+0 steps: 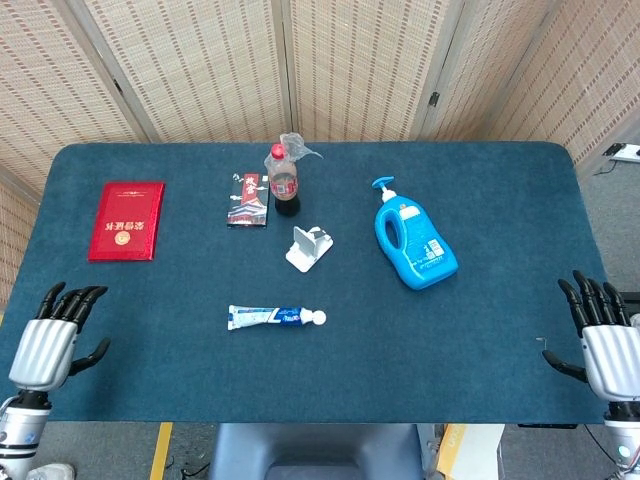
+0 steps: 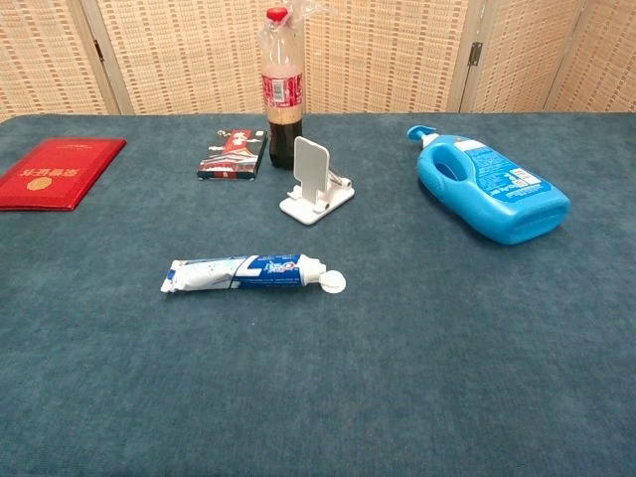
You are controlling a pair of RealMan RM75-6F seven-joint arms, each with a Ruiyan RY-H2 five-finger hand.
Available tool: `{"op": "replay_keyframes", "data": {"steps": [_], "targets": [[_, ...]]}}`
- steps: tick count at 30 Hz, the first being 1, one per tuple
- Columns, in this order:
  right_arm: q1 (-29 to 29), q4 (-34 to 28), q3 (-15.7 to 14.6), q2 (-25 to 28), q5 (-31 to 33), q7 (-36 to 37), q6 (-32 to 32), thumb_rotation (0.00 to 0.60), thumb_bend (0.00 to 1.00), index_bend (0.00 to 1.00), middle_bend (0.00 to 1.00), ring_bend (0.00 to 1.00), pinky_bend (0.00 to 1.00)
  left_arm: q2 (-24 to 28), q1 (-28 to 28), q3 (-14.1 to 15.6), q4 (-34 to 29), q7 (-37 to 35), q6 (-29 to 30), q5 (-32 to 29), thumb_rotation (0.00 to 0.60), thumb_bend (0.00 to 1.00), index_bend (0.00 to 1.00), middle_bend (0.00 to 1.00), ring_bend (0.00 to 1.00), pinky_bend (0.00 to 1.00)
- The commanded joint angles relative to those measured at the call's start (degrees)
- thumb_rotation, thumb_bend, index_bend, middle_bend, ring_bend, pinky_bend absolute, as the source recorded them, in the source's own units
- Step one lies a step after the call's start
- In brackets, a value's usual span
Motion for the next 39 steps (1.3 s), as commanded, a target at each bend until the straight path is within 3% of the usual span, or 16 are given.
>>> {"op": "replay_keyframes", "data": {"steps": [1,9,18,32,39], "targets": [[-0.2,-0.3,0.1,0.4,-0.1,0.1,0.3,0.6,0.0,0.0,0.0,0.0,0.0,-0.7,-2.8,-0.8,-1.2,-0.3,-2.7,1.3,0.6,0.32,0.18,0.23,0.22,0.13],[-0.3,-0.8,0.2,0.9,-0.2,-0.1,0.5,0.6,0.0,0.0,0.0,0.0,0.0,-3.7,-10.2,-1.9,-3.3,0.3,-11.2,2.3,0.6,0.29,0.18,0.23,0.24,0.15],[-0.8,-0.8,0.1,1.3,0.1,0.6,0.8,0.6,0.0,0.0,0.0,0.0,0.0,-10.8,-16.9,-3.1,-3.8,8.6,-21.1,-3.8,0.6,0.29,0.17,0.23,0.24,0.16],[-1.1,-0.3,0.3,1.3,0.2,1.5,1.0,0.6,0.0,0.0,0.0,0.0,0.0,-21.2,-23.8,-5.4,2.4,17.0,-27.0,-13.3,0.6,0.29,0.22,0.27,0.29,0.16],[-1.1,-0.1,0.5,1.2,0.6,1.8,0.9,0.6,0.0,0.0,0.0,0.0,0.0,-26.2,-25.7,-5.7,5.8,19.7,-26.9,-17.0,0.6,0.29,0.25,0.3,0.32,0.16]]}}
